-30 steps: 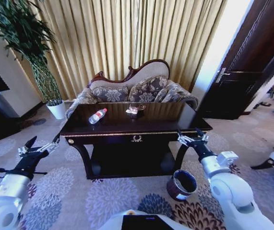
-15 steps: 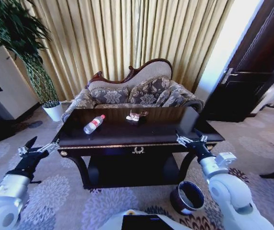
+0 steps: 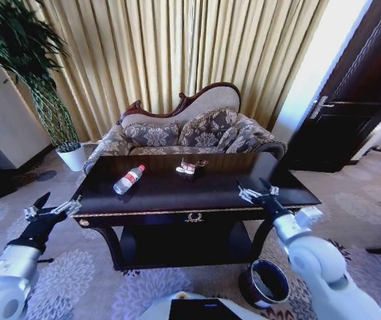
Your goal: Move to the front of the table and place the trash on the table into the trash bin.
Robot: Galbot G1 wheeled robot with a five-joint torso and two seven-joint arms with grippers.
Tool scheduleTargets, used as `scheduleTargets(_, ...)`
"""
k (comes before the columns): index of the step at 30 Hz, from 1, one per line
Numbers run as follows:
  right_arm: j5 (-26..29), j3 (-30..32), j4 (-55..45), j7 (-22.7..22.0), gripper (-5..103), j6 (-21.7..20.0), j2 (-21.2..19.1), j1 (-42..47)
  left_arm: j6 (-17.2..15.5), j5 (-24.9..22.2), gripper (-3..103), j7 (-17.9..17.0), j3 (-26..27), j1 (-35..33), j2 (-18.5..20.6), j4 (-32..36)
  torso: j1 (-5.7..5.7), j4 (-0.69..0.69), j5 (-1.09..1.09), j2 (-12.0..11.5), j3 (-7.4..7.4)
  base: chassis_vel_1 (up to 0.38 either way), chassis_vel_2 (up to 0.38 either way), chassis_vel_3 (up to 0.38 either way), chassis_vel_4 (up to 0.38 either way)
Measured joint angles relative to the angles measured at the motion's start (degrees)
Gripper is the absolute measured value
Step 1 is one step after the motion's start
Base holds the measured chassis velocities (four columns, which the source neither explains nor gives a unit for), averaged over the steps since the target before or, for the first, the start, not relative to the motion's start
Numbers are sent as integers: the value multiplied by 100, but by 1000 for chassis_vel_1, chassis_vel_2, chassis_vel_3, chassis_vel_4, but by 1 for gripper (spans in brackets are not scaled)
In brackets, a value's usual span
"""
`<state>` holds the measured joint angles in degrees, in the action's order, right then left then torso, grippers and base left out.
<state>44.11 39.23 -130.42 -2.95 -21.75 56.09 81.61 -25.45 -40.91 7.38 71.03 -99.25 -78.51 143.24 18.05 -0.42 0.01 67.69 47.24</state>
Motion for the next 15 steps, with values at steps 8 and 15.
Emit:
scheduleTargets(8,604,-1172,778,-14,100,-308,-639,-1369,126,23,100,17,140,-92,-58,0,3,1,0,-2,2,0,0,0,0)
scheduleTargets(15,863,-2180,1276,-118,100,-379,-862,-2581,149,23,100,13,233,-145,-228,0,3,1,-2,-2,2,0,0,0,0)
